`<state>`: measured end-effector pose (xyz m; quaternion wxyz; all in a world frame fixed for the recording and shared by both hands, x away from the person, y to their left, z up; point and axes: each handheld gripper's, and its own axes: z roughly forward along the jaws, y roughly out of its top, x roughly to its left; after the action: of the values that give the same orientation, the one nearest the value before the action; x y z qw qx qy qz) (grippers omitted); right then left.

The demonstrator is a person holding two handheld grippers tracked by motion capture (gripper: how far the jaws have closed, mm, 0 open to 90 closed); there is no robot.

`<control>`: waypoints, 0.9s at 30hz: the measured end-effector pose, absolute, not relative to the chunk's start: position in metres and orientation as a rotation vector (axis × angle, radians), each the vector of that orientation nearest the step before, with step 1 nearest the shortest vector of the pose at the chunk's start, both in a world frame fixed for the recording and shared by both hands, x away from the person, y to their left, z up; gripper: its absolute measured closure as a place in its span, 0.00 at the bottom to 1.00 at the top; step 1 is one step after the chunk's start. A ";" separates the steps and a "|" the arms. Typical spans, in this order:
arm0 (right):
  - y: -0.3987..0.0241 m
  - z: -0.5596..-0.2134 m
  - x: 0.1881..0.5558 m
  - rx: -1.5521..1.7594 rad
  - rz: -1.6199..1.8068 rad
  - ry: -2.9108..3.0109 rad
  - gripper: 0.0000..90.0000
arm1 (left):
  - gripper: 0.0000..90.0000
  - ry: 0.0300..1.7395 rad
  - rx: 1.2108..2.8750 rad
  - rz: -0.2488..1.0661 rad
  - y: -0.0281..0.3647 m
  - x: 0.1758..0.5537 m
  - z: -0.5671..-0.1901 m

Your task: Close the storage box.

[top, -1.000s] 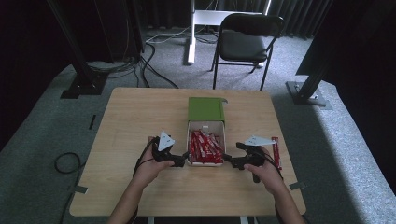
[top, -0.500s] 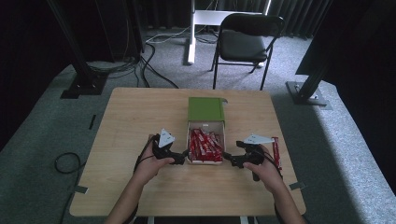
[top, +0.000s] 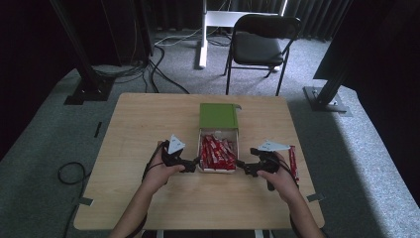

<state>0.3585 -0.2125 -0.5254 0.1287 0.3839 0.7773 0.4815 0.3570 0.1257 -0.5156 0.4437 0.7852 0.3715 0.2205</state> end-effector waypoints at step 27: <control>-0.214 -0.526 0.371 1.149 1.394 2.223 0.14 | 0.01 0.934 1.947 0.549 0.122 0.369 -0.515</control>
<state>0.3710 -0.2138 -0.5257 0.1379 0.3973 0.7687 0.4819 0.3693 0.1215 -0.5154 0.4408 0.7844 0.3763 0.2211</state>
